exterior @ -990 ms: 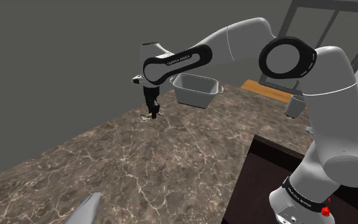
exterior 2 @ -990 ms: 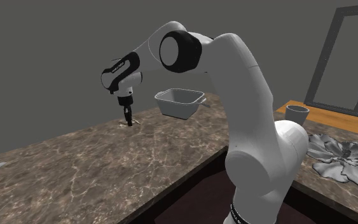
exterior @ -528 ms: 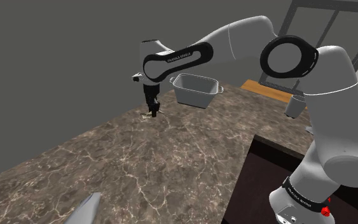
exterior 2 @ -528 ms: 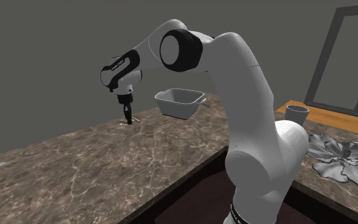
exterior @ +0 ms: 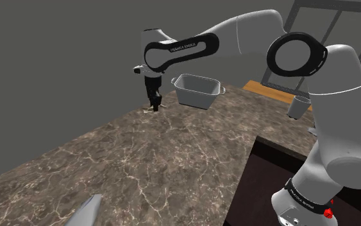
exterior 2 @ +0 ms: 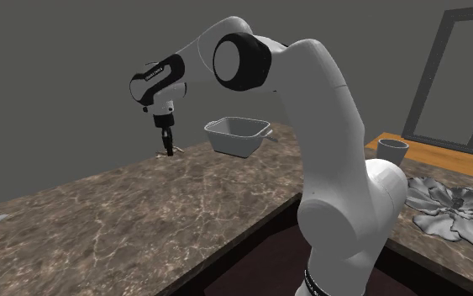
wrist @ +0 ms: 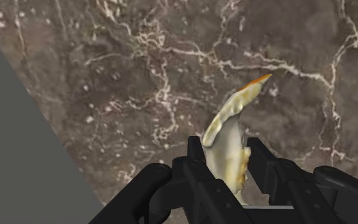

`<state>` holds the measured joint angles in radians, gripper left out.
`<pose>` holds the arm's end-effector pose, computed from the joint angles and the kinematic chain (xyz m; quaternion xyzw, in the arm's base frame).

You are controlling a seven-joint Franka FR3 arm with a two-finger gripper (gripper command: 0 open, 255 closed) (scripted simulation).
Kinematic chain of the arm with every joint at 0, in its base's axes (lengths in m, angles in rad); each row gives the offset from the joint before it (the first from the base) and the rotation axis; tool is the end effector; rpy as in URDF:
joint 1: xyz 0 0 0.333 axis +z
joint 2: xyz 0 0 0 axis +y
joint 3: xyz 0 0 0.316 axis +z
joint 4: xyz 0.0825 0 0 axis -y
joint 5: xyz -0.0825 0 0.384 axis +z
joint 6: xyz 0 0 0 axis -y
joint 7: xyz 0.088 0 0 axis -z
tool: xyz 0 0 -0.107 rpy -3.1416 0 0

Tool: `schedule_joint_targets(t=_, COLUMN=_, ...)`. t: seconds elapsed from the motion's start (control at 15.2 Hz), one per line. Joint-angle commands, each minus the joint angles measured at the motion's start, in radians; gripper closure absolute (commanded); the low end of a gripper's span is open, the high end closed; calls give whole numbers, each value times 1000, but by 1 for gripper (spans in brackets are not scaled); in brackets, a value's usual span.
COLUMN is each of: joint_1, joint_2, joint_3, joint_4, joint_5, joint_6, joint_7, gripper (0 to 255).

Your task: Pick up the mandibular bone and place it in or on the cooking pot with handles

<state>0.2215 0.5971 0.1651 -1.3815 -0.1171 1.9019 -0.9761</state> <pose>0.6695 0.2388 0.3620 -0.7709 -0.6360 0.0350 0.0023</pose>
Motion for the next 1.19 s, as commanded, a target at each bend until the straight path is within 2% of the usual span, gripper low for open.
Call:
schedule_joint_targets(t=0.0, joint_1=0, joint_2=-8, joint_3=1, joint_4=18, joint_5=2, joint_6=-25, joint_7=-2, gripper=255)
schedule_joint_targets(t=1.12, joint_1=9, joint_2=-30, joint_3=5, joint_4=211, joint_5=8, joint_6=-240, joint_7=-12, gripper=255)
